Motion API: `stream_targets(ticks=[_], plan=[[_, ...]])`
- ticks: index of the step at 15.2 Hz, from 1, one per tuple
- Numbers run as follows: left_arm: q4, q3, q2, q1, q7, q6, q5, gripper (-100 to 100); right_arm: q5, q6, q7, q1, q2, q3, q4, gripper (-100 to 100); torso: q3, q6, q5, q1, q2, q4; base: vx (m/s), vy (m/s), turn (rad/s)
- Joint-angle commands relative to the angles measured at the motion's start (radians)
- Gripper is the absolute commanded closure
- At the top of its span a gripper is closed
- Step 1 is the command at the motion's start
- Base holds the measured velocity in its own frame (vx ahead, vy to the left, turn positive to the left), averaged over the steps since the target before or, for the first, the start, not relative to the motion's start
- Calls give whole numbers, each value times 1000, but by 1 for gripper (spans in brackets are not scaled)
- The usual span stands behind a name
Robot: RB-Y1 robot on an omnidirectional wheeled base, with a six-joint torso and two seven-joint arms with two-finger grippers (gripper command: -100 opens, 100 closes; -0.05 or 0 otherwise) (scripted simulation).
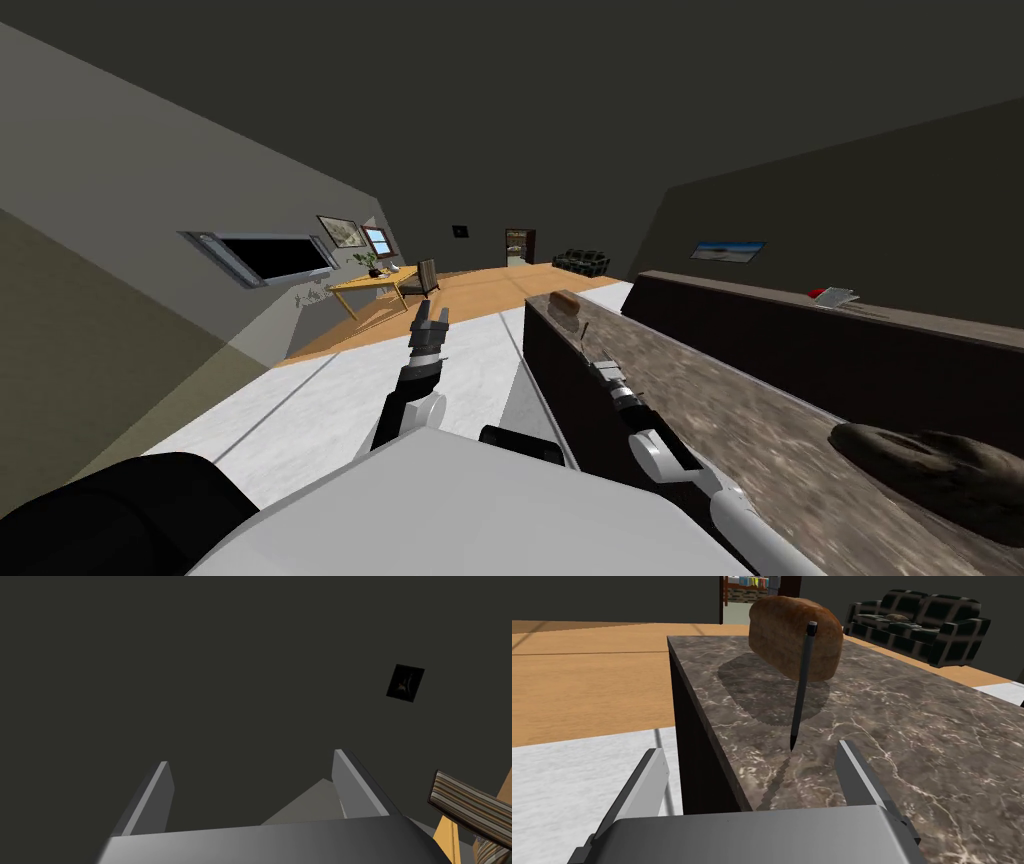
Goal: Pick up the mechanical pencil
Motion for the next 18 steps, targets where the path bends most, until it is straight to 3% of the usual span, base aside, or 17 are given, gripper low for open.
stream_targets(ticks=[1,6,9,16,17,18], plan=[[0,0,0,0,0,0,0,0,-5,-26,-29,-20,-13,6,34,-100,0,0,0,0,0,0,11,-31,223],[0,0,0,0,0,0,0,0,-38,-108,-129,-87,-64,26,156,-100,-2,0,0,0,-3,-1,31,-36,308],[0,0,0,0,0,0,0,0,-50,-134,-162,-103,-73,37,197,-100,-2,1,0,0,-4,-1,40,-36,175],[0,0,0,0,0,0,0,0,-73,-185,-226,-98,-52,81,291,-100,-2,1,-1,-2,-4,-1,40,-55,148],[0,0,0,0,0,0,0,0,-66,-183,-221,-109,-58,75,288,-100,-3,1,-1,-3,-4,-1,26,-57,40],[0,0,0,0,0,0,0,0,-45,-164,-178,-146,-6,28,320,-100,-2,1,-1,-2,-4,-1,-37,-125,225]])
